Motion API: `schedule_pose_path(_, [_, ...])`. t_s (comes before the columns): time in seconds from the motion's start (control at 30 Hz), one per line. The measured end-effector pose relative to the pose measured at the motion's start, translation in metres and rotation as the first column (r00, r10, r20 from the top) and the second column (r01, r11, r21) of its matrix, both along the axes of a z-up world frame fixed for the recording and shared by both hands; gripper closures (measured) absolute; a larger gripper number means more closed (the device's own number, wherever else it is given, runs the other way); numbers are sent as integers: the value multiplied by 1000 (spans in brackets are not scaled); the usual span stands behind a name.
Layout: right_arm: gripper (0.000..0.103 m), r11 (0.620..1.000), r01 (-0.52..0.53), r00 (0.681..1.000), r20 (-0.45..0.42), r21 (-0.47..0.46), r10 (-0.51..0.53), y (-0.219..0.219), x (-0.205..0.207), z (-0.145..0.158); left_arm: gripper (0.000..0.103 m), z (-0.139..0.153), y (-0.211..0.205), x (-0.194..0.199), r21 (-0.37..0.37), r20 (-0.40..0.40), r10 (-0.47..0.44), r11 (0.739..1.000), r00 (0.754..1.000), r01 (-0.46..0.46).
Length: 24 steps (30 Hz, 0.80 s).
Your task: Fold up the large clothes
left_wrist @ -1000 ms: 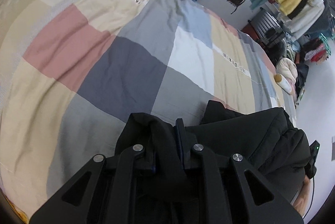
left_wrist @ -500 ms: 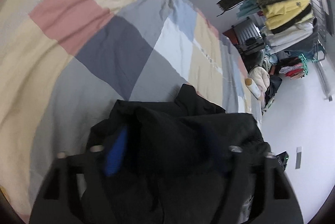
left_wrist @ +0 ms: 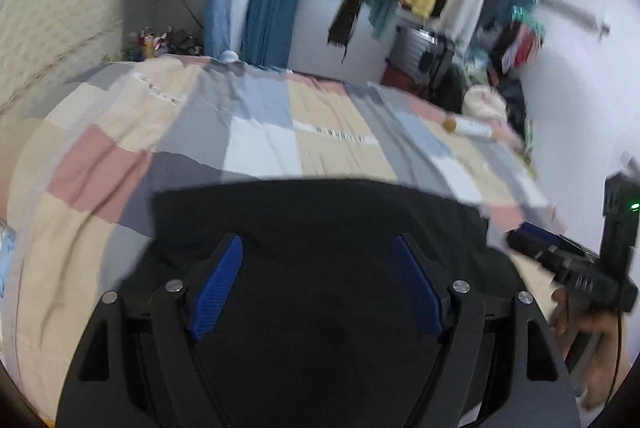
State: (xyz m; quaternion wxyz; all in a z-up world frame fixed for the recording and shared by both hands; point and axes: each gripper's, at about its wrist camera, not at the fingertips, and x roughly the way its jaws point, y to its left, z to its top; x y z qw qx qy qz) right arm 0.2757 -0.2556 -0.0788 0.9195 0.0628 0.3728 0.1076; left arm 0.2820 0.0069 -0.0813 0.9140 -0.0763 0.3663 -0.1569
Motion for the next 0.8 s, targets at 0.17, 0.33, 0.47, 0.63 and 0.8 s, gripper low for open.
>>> schedule_pose_path(0.17, [9,993,-2,1000,-2,-121,2,40,18,-55,25,-48,-37,21,156,-3,11,988,1000,-10])
schedule_pose_path(0.33, [0,992,39,999,30,-117,-35,33,39,-78,25,-68,-35,42,148,2,37,988,999,-37])
schedule_pose_path(0.47, [0,994,60,998,13,-93,-60,27,65,-88,25,-78,-36,66,153,-2,49,987,999,-48])
schedule_pose_path(0.63, [0,994,64,998,7,-93,-64,29,91,-100,25,-89,-37,88,139,-7,60,989,998,-59])
schedule_pose_path(0.8, [0,994,56,998,3,-91,-56,29,103,-109,25,-95,-40,94,156,-9,75,985,997,-73])
